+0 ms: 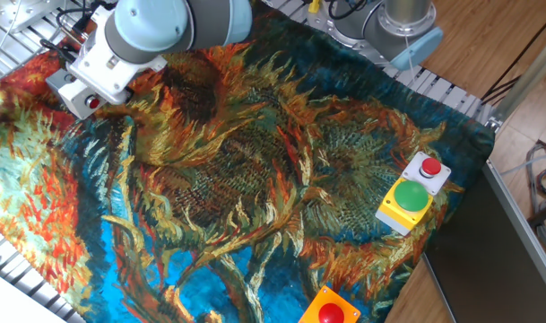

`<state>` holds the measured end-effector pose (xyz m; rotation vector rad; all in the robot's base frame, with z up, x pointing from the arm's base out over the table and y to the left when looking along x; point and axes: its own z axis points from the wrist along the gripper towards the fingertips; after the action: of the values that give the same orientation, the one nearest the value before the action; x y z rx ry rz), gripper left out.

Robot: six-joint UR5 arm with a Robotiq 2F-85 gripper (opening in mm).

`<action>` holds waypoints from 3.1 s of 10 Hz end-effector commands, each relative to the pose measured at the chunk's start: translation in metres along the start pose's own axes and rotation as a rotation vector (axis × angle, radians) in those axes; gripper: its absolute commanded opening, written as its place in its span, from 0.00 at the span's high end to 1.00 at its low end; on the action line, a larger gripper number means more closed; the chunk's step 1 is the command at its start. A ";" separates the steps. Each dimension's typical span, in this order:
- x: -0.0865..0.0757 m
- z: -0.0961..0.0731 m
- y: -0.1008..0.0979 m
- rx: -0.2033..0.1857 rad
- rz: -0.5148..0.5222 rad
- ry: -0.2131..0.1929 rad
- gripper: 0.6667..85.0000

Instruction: Press the button horizontally

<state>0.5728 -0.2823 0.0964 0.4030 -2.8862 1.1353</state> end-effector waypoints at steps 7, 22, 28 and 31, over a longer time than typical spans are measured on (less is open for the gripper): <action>0.002 0.012 -0.001 0.022 -0.061 0.005 0.43; -0.026 0.010 0.047 -0.130 0.017 -0.080 0.37; -0.012 0.020 0.049 -0.107 -0.043 -0.056 0.30; -0.017 0.021 0.029 -0.027 -0.106 -0.075 0.31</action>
<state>0.5818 -0.2640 0.0556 0.5588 -2.9264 1.0404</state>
